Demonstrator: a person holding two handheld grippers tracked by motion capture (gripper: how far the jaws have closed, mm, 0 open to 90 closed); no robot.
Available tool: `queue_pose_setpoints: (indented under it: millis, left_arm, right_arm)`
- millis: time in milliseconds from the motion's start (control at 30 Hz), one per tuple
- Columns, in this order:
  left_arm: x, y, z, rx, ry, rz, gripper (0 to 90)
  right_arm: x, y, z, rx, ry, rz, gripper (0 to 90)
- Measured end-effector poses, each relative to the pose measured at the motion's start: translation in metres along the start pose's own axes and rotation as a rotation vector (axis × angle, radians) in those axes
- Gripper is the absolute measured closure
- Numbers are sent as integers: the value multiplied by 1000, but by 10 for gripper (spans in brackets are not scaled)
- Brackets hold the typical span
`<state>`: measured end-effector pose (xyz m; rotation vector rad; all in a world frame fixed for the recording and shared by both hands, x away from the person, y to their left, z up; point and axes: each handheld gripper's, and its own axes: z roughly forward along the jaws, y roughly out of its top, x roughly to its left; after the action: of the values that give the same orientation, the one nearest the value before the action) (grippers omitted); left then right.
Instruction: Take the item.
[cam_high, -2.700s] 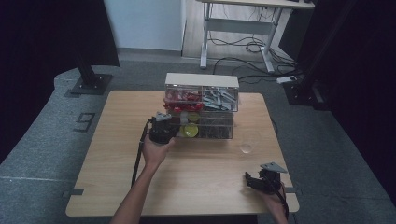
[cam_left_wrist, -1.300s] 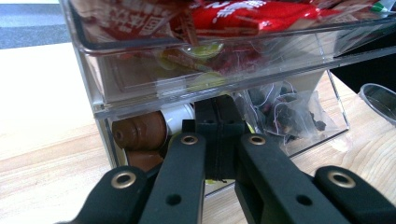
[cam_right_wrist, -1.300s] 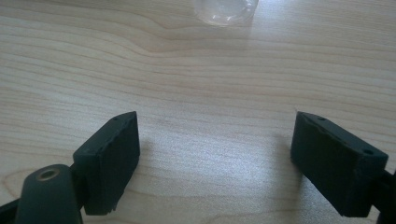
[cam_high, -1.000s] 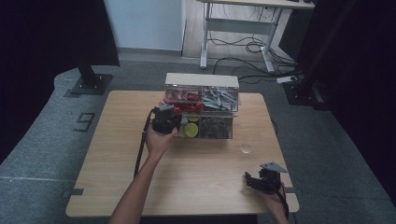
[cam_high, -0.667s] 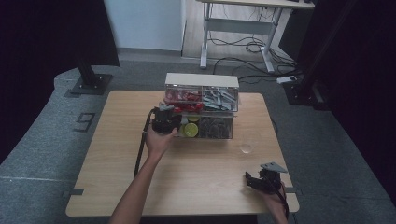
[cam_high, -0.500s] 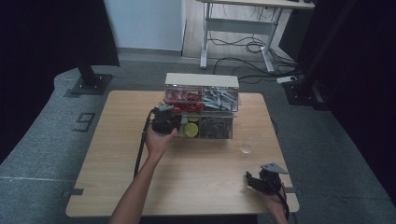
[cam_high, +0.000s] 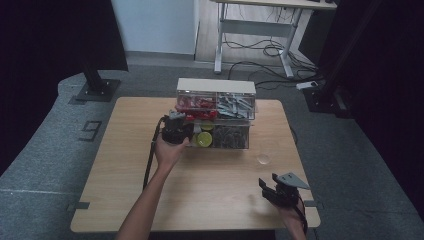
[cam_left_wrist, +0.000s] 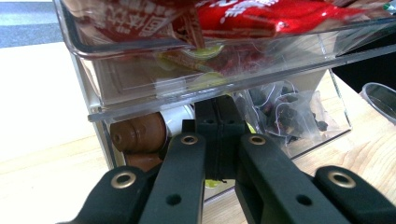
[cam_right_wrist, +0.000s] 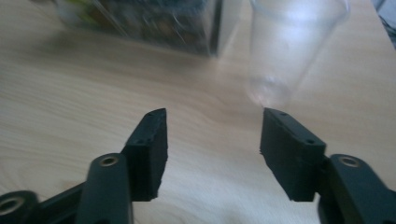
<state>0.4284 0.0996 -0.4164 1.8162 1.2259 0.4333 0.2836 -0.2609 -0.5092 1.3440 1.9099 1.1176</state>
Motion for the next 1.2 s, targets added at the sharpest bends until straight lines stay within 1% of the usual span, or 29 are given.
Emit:
queue_pose_setpoints:
  millis: [33, 67, 100, 133, 167, 200, 267, 300, 367, 400, 433, 467, 500, 567, 933, 1100, 1200]
  left_arm:
    - [0, 0, 0, 0, 0, 0, 900]
    - [0, 0, 0, 1, -1, 1, 900]
    - [0, 0, 0, 1, -1, 1, 900]
    - [0, 0, 1, 0, -2, 0, 900]
    - [0, 0, 1, 0, -2, 0, 900]
    - [0, 0, 1, 0, -2, -1, 900]
    - [0, 0, 1, 1, -2, -1, 900]
    - [0, 0, 1, 1, -3, -1, 900]
    - [0, 0, 1, 1, -5, -1, 900]
    - [0, 0, 1, 2, -7, -2, 900]
    - [0, 0, 1, 2, -7, -2, 900]
    - [1, 0, 1, 2, -8, -3, 900]
    - [1, 0, 1, 3, -9, -4, 900]
    - [1, 1, 1, 4, -14, -11, 900]
    - [0, 1, 2, 5, -11, -5, 900]
    - [0, 1, 2, 5, -11, -4, 900]
    - [-2, 1, 2, 7, -11, -2, 900]
  right_arm:
    - [0, 0, 0, 0, 0, 0, 434]
    - [3, 8, -4, -26, 23, -6, 481]
    - [3, 8, -4, -26, 23, -6, 481]
    - [5, 16, -7, -44, 52, -6, 509]
    - [5, 16, -7, -44, 52, -6, 509]
    - [7, 23, -7, -66, 67, -7, 530]
    - [8, 30, -5, -76, 82, -8, 545]
    - [8, 30, -5, -76, 82, -8, 545]
    - [11, 36, -2, -75, 92, -17, 549]
    - [12, 42, 2, -73, 96, -29, 553]
    - [12, 42, 2, -73, 96, -29, 553]
    - [13, 44, 5, -72, 101, -28, 558]
    - [13, 48, 9, -65, 118, -27, 571]
    - [13, 52, 14, -56, 130, -28, 583]
    - [25, 73, 33, -55, 159, -82, 648]
    - [25, 79, 40, -56, 161, -76, 669]
    - [26, 83, 47, -56, 173, -55, 682]
